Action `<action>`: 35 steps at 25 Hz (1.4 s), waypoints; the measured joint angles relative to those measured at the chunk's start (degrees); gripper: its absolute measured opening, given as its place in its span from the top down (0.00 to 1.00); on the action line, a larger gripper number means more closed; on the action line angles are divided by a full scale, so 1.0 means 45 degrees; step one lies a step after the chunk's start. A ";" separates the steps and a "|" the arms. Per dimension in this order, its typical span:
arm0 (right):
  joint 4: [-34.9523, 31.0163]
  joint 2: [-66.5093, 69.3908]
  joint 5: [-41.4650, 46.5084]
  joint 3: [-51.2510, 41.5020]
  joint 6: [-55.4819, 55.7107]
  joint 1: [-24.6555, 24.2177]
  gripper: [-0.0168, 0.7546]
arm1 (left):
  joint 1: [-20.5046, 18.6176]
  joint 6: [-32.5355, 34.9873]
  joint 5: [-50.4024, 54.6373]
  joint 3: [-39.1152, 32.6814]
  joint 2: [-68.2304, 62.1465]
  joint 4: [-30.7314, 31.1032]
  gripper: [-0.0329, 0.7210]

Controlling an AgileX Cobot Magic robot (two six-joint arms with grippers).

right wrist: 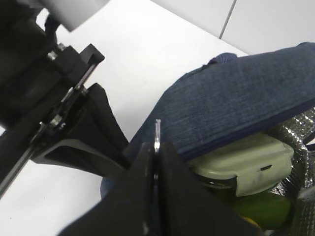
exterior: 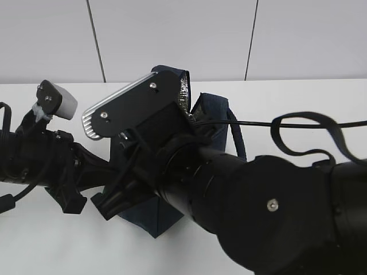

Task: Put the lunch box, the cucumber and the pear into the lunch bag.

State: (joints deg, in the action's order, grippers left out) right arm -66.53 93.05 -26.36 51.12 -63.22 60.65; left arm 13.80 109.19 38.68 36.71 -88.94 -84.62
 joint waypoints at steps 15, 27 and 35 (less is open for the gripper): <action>-0.1188 -0.0076 0.2687 0.1919 -0.0581 -0.3017 0.98 | 0.0000 0.0000 -0.0193 -0.0253 0.0000 -0.0216 0.95; -0.1321 0.1914 0.7838 0.4900 -0.0598 -0.6995 0.98 | 0.0013 -0.0082 -0.0263 -0.0241 0.0000 -0.0460 0.95; -0.1632 0.2051 1.0262 0.5340 -0.0629 -0.7478 0.98 | 0.0024 -0.0194 -0.0957 -0.0293 0.0000 -0.0372 0.95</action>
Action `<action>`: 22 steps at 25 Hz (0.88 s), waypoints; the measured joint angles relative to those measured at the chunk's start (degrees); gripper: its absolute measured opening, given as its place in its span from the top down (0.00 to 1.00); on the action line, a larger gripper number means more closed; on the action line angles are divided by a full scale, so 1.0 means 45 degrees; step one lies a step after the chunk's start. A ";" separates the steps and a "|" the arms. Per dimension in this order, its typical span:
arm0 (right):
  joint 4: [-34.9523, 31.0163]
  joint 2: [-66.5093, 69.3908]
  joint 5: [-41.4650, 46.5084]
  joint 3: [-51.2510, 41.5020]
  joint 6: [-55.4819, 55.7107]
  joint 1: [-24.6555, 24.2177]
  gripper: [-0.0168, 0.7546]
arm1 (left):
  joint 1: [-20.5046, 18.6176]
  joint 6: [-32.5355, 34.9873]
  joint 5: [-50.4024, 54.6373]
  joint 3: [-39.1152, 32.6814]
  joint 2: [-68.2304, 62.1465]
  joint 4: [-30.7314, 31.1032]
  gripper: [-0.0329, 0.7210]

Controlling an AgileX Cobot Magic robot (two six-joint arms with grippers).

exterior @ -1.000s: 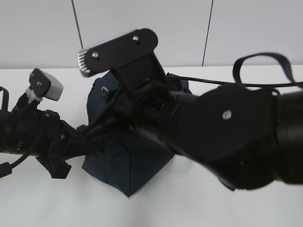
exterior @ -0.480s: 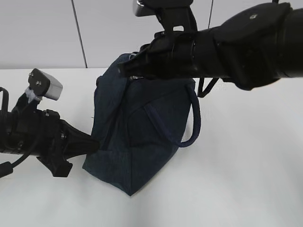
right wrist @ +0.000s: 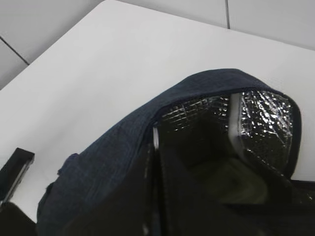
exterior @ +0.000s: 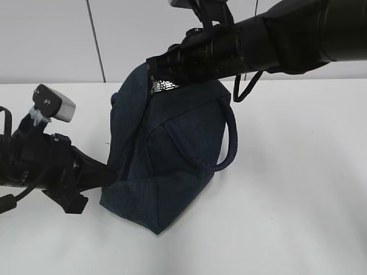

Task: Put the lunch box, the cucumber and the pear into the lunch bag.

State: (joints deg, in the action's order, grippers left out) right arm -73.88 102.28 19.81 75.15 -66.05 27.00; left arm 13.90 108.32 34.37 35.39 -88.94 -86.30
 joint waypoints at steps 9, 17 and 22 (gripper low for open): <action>0.0024 -0.1406 0.1058 -0.1697 -0.0656 -0.0004 0.98 | 0.0014 0.0000 -0.0086 -0.0065 -0.0011 -0.0756 0.87; -0.0695 -0.1593 0.3155 -0.1820 -0.1902 0.0042 0.98 | 0.0014 0.0000 0.0461 -0.0065 0.0013 -0.0820 0.61; -0.0695 -0.1837 0.3343 -0.1850 -0.1951 0.0042 0.98 | -0.0042 0.0280 0.0726 -0.0065 0.0752 -0.1276 0.59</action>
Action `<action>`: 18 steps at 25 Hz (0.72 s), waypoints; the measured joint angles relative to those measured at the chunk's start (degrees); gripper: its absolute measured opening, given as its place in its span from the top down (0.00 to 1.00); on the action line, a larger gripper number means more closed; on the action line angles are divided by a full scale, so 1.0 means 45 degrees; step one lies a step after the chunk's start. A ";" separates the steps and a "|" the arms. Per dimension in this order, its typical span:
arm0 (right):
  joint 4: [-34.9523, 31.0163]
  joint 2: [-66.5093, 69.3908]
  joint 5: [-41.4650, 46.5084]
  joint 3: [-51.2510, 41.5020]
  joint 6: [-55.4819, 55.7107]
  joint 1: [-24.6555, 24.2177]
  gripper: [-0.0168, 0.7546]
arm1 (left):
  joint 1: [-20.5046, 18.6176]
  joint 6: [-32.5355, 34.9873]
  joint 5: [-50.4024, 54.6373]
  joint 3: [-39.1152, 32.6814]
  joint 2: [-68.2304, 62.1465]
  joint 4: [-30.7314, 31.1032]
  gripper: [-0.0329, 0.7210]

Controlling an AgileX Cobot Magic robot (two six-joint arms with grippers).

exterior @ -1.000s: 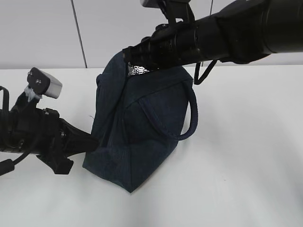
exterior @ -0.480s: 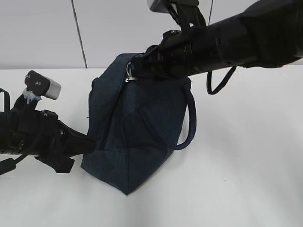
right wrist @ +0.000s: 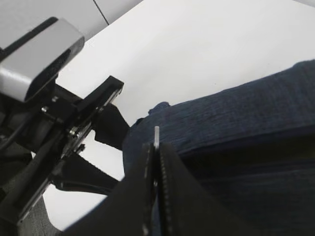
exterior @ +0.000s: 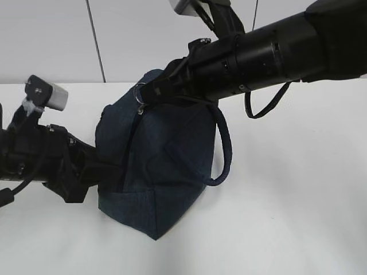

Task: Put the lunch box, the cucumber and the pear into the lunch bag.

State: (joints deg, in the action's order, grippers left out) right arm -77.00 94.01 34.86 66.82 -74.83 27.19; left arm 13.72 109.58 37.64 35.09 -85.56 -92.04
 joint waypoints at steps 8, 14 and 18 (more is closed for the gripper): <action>0.0024 -0.0031 0.0471 -0.0013 0.0000 0.0000 0.98 | -0.0153 0.0282 0.0582 0.0158 0.0398 -0.0904 0.60; 0.0070 -0.0092 0.0641 -0.0013 0.0000 0.0000 0.98 | -0.0153 0.0282 0.1139 0.0235 0.0398 -0.1044 0.78; 0.0090 -0.0151 0.0739 -0.0013 -0.0027 0.0000 0.98 | -0.0153 0.0282 0.1380 0.0235 0.0398 -0.1019 0.93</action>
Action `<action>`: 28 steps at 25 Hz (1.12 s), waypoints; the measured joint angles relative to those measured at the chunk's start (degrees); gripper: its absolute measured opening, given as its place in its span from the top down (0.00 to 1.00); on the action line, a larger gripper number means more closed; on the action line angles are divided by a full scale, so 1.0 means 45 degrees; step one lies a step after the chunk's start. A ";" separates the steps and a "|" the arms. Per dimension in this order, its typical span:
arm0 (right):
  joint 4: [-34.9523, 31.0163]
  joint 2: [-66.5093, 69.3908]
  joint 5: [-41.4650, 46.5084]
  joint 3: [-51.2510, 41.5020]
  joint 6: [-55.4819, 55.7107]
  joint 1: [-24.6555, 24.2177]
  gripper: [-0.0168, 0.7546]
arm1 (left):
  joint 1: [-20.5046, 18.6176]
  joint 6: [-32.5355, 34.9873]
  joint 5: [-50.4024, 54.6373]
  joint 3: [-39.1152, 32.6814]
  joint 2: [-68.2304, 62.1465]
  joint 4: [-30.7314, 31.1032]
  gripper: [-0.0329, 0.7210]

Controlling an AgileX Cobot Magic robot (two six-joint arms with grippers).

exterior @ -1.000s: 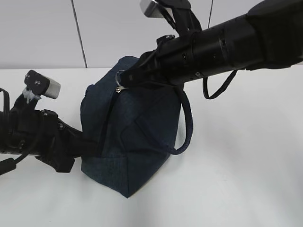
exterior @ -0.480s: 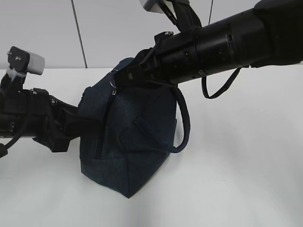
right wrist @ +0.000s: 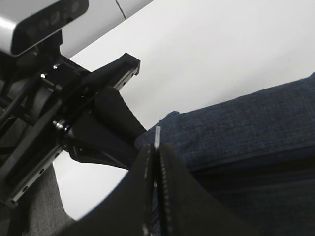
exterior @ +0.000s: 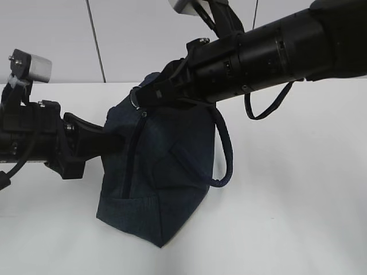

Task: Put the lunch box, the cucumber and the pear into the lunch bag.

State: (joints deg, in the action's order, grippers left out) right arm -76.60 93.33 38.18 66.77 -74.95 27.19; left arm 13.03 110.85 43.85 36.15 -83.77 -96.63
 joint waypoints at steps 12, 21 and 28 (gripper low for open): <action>-0.0048 0.0000 -0.2620 -0.0049 -0.0216 0.0085 0.98 | -0.0014 -0.0051 0.0460 0.0039 0.0000 0.0662 0.95; -0.0193 0.0301 -0.3455 -0.0062 -0.0583 0.0084 0.98 | -0.0014 -0.0370 0.0567 0.0128 0.0000 0.0974 0.95; -0.0193 0.0415 -0.3716 0.0476 -0.1185 0.0112 0.98 | -0.0014 -0.0643 0.0657 0.0140 0.0000 0.1252 0.95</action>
State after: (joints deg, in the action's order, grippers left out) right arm -77.47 95.20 21.46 68.91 -80.28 27.69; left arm 12.96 107.96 46.80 36.78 -83.77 -90.99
